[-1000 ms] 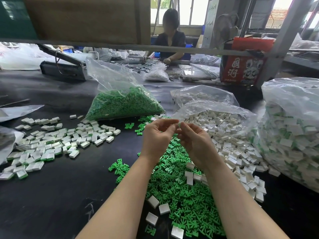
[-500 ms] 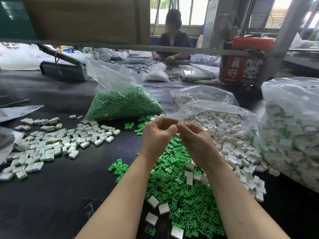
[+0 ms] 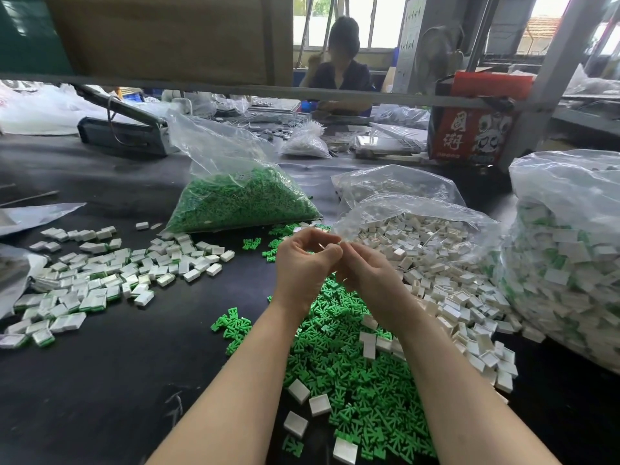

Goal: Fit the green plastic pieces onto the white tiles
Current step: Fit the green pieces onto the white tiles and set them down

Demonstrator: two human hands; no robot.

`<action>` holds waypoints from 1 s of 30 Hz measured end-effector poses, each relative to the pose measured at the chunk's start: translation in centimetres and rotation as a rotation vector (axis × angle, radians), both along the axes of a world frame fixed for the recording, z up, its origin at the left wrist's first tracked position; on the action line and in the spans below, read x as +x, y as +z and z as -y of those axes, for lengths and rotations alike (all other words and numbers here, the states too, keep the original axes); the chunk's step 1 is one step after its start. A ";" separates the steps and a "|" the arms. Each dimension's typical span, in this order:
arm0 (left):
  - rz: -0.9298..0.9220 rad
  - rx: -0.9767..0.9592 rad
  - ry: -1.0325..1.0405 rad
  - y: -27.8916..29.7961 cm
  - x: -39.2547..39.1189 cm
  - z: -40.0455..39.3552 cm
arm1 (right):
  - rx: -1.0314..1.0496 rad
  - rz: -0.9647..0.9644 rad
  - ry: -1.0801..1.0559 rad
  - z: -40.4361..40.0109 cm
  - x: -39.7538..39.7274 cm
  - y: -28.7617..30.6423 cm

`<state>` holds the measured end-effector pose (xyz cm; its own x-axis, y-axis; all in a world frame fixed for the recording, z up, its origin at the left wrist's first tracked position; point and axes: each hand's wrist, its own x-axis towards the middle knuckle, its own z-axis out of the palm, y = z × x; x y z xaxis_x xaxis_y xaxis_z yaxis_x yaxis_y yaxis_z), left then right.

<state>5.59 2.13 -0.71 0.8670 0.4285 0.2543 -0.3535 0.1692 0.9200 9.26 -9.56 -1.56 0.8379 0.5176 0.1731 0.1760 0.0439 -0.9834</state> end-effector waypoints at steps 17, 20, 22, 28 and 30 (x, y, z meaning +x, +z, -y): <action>-0.080 -0.127 -0.047 -0.4 0.5 0.4 | 0.016 -0.054 0.010 -0.7 -0.7 0.2; -0.102 -0.109 -0.028 -0.1 0.5 0.4 | 0.026 -0.057 0.012 -0.5 -0.8 0.5; -0.122 -0.117 -0.025 0.1 0.4 0.3 | 0.024 -0.043 0.023 -0.4 -1.0 0.7; -0.114 -0.137 -0.046 0.1 0.5 0.2 | 0.064 -0.050 0.051 -0.6 -1.0 0.6; -0.103 -0.154 -0.051 0.1 0.5 0.3 | 0.078 -0.045 0.054 -0.6 -0.9 0.5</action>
